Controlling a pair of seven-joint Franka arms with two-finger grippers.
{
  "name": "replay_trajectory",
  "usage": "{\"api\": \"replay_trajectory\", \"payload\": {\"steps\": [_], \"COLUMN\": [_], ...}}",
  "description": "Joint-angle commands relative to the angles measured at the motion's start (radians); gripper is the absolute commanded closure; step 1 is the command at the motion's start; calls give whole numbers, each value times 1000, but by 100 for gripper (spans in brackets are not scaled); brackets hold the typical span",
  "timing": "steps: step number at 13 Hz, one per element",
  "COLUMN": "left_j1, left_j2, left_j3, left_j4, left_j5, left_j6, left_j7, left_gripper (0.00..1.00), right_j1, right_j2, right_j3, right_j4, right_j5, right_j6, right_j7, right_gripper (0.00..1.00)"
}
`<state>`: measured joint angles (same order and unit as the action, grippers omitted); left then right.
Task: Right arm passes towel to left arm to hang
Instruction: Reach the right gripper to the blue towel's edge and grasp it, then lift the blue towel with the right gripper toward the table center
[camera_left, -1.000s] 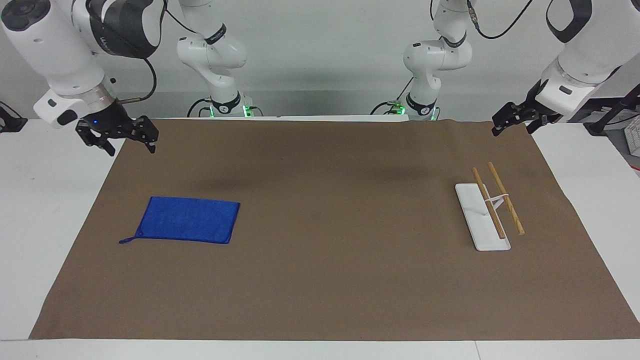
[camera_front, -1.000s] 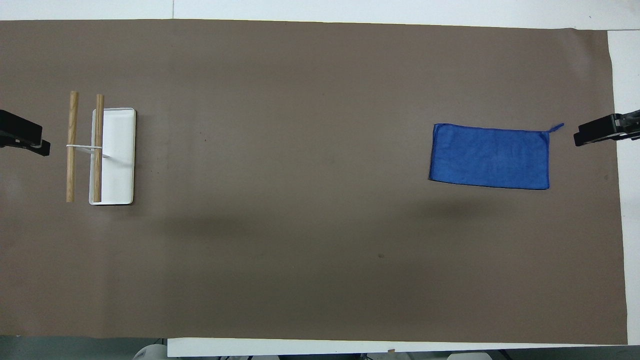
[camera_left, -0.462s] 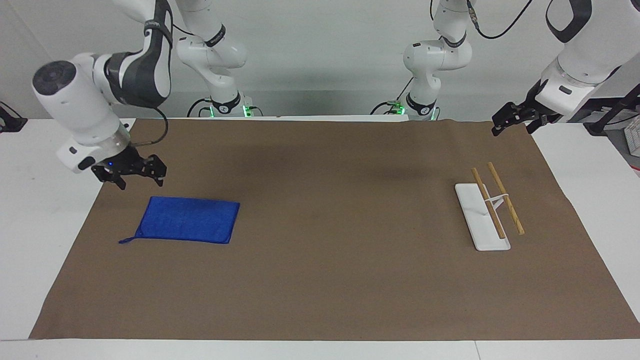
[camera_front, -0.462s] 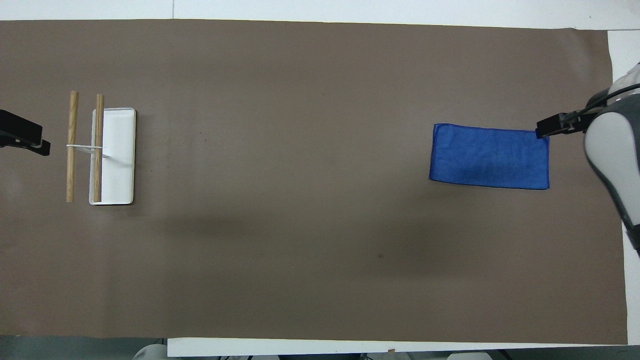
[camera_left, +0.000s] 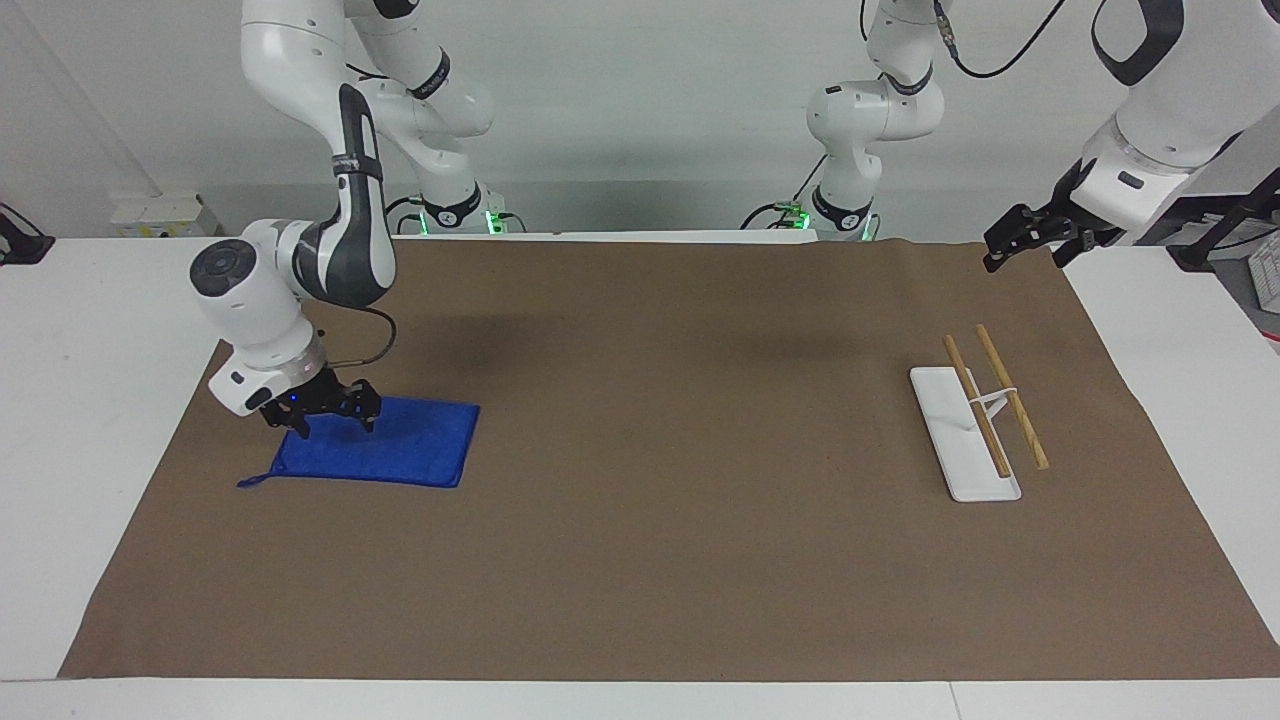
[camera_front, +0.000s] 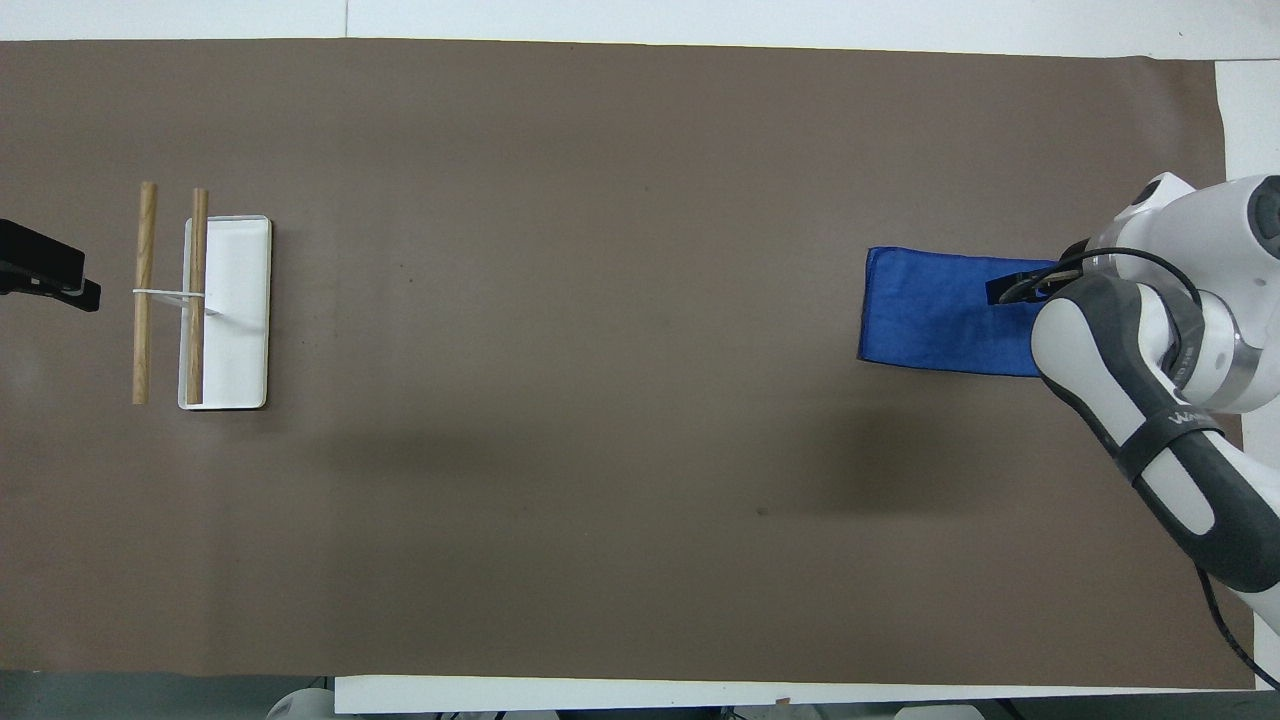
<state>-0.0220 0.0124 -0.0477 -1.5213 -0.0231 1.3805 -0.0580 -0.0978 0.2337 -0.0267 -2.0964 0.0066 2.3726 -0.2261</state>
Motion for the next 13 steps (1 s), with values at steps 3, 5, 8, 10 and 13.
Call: {"api": "replay_trajectory", "payload": {"steps": [3,5,8,10,13], "left_j1": [7,7,7,7,7], "left_j2": [-20,-20,-20,-20,-20], "left_j3": [-1,-1,-1,-1,-1], "left_j4": [-20,-20,-20,-20,-20], "left_j5": [-8,-8,-8,-8,-8], "left_j6": [-1,-1,-1,-1,-1], "left_j7": [9,9,9,9,9], "left_gripper": [0,0,0,0,0], "right_j1": [-11,-11,-11,-13,-14], "right_j2": [22,30,30,30,19], "right_j3": [4,4,4,5,8], "right_j4": [-71,-73,-70,-70,-36], "right_j5": [21,19,19,21,21], "right_j6": [126,128,122,114,24], "right_j7": [-24,-24,-91,-101,-90], "right_gripper": [1,4,75,100,100]}}
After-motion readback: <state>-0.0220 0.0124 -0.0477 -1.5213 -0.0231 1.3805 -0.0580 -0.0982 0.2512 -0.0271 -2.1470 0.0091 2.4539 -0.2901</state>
